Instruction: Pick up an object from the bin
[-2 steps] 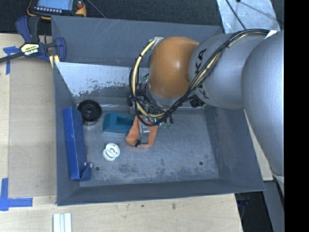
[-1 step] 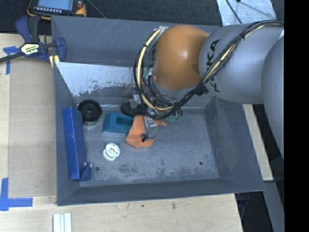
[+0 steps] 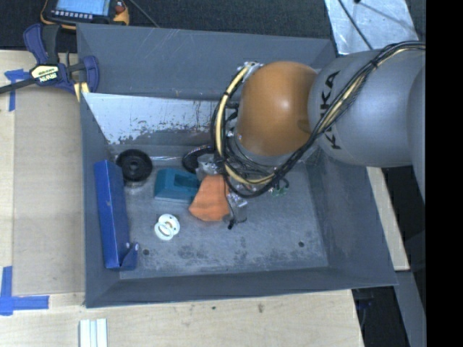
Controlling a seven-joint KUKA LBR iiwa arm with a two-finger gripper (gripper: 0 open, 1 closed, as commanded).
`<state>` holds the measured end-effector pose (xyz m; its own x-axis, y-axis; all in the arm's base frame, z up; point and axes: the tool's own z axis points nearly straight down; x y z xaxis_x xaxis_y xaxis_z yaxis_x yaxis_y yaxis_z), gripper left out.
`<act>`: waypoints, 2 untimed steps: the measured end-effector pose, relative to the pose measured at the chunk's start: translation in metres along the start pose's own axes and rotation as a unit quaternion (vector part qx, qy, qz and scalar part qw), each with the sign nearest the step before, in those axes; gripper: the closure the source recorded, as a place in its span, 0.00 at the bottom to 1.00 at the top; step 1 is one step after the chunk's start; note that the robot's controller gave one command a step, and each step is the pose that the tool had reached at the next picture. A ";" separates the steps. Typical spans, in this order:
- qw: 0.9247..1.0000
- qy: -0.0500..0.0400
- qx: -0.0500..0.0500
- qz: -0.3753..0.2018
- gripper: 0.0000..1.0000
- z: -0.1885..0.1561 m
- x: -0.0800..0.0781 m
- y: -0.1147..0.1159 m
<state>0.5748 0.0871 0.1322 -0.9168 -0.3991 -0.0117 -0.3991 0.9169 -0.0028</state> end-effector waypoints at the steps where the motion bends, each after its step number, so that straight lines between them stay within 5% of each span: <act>1: 0.998 0.004 0.000 -0.066 1.00 0.052 -0.048 0.016; 2: 0.998 0.004 0.000 -0.066 1.00 0.052 -0.048 0.016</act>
Offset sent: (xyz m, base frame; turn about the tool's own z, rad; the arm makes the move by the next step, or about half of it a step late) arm 0.0000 0.0000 0.0000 0.0000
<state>0.6129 0.1213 0.0807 -0.8562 -0.5166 -0.0023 -0.5166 0.8562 -0.0037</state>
